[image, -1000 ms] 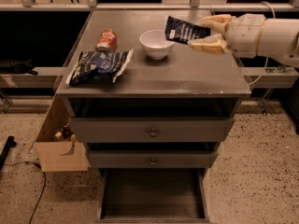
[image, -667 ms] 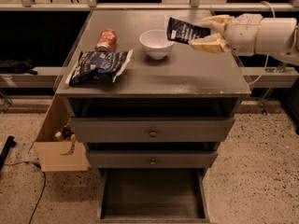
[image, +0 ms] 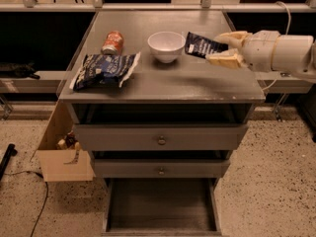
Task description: Pick rxbar blueberry from bottom drawer and place on counter
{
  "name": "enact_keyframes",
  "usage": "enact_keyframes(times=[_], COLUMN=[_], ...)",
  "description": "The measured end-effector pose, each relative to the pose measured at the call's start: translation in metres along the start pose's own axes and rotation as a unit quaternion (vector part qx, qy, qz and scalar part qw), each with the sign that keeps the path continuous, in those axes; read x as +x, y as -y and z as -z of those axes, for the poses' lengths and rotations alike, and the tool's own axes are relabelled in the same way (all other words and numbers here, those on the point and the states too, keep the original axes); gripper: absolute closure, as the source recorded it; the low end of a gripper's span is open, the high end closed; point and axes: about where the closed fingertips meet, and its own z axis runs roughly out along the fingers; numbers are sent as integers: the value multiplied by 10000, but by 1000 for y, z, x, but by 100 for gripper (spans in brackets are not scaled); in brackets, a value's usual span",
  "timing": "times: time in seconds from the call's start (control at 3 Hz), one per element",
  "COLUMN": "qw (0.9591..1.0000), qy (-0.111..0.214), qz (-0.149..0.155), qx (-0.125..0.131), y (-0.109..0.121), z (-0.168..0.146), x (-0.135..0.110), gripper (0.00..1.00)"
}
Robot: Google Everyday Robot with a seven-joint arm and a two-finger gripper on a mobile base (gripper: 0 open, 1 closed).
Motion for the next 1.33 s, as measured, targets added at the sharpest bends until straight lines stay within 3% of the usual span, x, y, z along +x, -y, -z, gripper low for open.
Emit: enact_keyframes(times=[0.67, 1.0, 1.33], qw=[9995, 9992, 9975], qy=[-224, -352, -689], qz=[-216, -189, -26], qx=[30, -4, -157], y=[-21, -22, -16], z=[12, 14, 19], x=[23, 26, 26], gripper=[100, 100, 100])
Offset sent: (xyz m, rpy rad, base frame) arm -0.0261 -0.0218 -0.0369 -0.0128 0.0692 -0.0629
